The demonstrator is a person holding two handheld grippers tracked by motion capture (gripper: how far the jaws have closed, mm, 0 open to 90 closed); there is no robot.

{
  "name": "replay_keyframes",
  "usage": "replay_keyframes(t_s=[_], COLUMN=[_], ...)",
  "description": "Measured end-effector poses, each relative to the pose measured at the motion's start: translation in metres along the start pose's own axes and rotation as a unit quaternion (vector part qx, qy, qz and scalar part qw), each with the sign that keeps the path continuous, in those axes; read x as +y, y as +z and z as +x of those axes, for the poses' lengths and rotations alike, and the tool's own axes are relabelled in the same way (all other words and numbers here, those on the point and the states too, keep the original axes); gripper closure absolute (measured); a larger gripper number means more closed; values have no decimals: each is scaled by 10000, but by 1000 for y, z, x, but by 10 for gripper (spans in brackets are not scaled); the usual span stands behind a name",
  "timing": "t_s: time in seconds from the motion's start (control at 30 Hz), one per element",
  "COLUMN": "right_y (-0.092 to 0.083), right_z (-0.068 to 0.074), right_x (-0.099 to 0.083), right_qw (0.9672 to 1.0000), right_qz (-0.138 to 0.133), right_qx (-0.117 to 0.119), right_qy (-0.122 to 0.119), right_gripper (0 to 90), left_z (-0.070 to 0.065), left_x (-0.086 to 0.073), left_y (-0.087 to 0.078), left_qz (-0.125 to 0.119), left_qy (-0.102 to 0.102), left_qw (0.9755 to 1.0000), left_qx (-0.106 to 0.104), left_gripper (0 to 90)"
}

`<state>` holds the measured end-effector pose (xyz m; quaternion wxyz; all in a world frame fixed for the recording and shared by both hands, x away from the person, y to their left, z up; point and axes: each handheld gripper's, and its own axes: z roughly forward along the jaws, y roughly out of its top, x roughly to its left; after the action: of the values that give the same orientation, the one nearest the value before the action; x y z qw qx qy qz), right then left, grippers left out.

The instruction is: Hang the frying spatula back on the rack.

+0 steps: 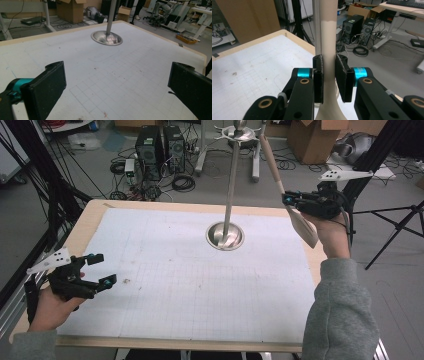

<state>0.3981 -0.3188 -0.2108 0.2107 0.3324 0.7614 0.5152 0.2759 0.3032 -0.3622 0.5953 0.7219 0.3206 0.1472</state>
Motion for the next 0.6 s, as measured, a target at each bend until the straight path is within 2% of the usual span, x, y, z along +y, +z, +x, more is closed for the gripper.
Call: replay_keyframes(t_s=[0.37,0.6], right_y=[9,14], right_z=[2,2], right_x=[-1,-3], right_qw=[9999,9999], right_qz=[128,98], right_qx=[-8,9], right_qy=[-42,-20], right_gripper=[777,777], left_z=[0,0], left_x=[-1,-1], left_y=[-1,-1], left_qz=[15,12], left_qy=[1,-6], left_qw=[10000,10000], left_qx=[16,28], left_gripper=[21,22])
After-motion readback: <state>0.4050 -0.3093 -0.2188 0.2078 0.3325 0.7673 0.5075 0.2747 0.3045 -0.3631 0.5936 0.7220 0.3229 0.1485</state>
